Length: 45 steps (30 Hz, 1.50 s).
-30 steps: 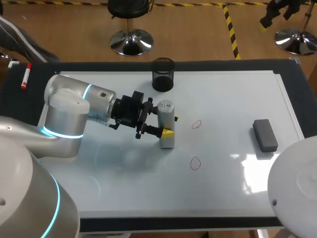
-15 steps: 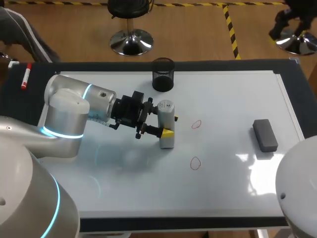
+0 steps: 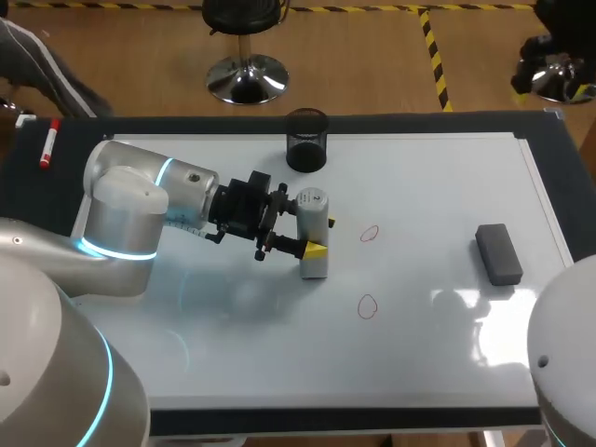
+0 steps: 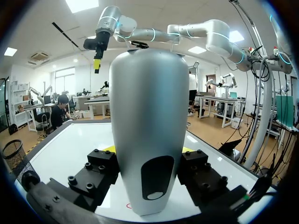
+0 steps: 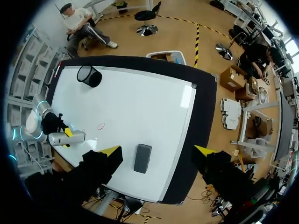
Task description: Pick up the inspection probe, press it on each red-marked spot on the whiteboard one by one, put down the probe, pick up the eraser, and wipe off all the red marks.
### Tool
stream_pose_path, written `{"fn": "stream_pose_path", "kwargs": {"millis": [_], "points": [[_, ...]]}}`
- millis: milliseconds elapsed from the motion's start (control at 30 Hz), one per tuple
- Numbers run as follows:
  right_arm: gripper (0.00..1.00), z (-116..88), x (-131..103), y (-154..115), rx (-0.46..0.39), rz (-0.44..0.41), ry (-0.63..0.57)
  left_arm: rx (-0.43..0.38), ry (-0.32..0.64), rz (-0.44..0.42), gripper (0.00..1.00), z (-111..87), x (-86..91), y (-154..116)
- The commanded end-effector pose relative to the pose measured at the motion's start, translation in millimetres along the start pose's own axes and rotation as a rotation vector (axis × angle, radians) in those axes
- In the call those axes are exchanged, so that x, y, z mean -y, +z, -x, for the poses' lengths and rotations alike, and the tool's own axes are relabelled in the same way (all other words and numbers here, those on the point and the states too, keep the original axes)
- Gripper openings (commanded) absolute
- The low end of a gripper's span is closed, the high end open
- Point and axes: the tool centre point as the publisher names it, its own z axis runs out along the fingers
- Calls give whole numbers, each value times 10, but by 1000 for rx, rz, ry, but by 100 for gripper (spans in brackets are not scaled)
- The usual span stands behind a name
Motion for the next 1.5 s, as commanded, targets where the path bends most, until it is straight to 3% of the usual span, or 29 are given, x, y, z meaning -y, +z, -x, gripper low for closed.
{"fn": "stream_pose_path", "kwargs": {"millis": [33,667,1500], "points": [[100,19,272,34,0,53,40,1,1,-4,0,-15,-93,21],[100,-221,832,292,51,86,129,1,1,-4,0,-15,-93,21],[100,-404,1007,1025,46,33,132,1,1,-4,0,-15,-93,21]]}}
